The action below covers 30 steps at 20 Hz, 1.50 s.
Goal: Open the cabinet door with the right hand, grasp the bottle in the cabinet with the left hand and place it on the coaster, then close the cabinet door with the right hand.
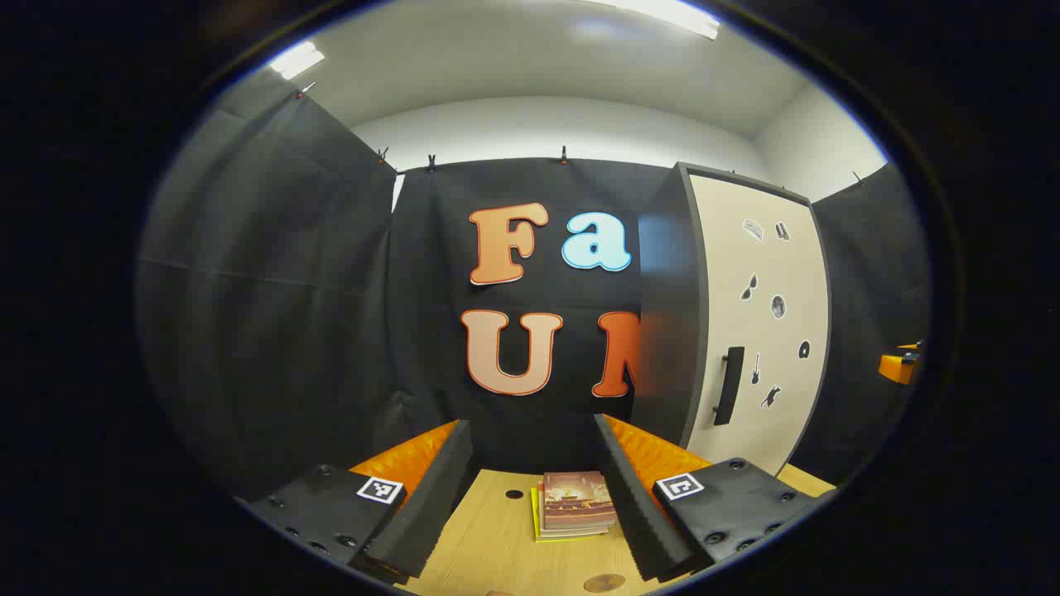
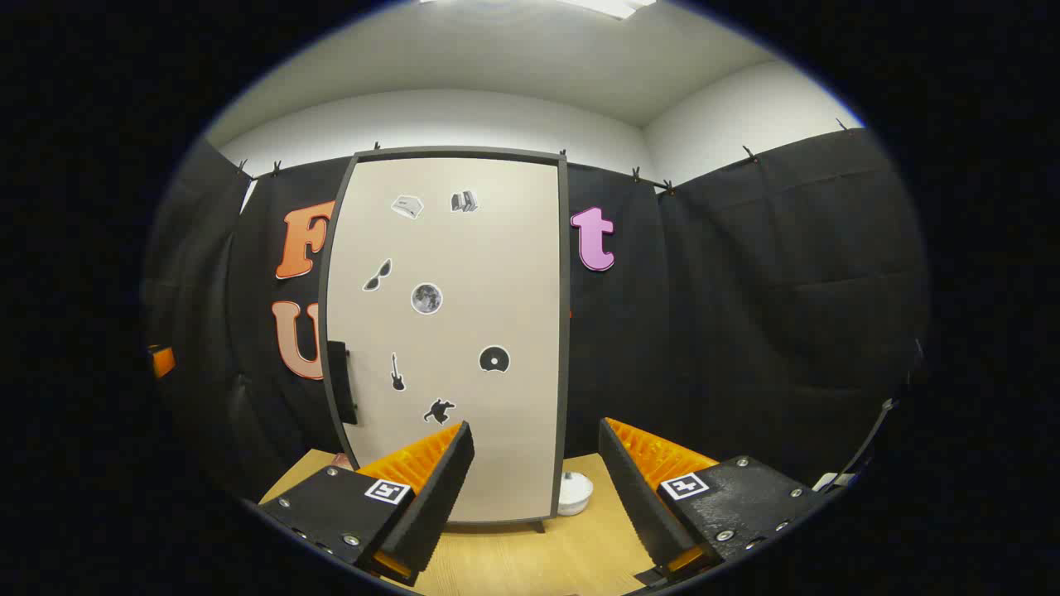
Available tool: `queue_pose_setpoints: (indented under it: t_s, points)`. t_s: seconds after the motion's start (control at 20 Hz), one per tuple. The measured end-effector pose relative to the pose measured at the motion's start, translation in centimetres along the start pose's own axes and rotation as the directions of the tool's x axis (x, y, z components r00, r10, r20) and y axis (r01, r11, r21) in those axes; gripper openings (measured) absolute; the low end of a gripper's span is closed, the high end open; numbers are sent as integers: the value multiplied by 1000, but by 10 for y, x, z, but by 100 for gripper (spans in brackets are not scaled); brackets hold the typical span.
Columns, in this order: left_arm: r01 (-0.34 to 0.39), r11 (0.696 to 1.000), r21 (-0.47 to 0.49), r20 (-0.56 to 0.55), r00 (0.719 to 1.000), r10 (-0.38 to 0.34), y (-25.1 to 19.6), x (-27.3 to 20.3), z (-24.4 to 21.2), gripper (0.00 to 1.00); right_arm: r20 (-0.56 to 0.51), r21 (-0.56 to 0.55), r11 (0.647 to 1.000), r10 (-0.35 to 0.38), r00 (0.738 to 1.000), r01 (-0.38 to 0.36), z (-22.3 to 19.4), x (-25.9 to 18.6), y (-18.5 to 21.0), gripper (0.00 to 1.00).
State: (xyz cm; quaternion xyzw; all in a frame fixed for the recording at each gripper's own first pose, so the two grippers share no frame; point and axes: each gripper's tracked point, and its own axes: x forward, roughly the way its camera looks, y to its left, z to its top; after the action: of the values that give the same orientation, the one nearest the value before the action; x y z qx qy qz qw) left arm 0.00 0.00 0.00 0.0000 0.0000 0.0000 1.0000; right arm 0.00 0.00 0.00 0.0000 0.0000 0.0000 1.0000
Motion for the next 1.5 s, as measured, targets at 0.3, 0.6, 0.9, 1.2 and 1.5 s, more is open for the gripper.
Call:
queue_pose_setpoints:
  t_s: [0.3,0.6,0.9,1.2,1.5]
  points:
    - [28,1000,4,28,999,-28,-9,8,17,95,30,-25,1000,16,999,-15,11,-4,2,94]
    - [22,1000,19,27,999,-23,-3,6,19,95,70,-16,1000,8,998,-7,35,-15,-4,94]
    - [-11,1000,24,35,999,10,16,-7,22,95,69,-32,999,3,998,-1,33,-23,2,94]
    - [-33,999,21,27,999,32,27,-19,17,95,53,-21,997,76,996,-75,28,-14,47,94]
    - [-51,998,29,20,999,51,39,-37,14,95,34,27,986,166,985,-167,18,10,110,94]
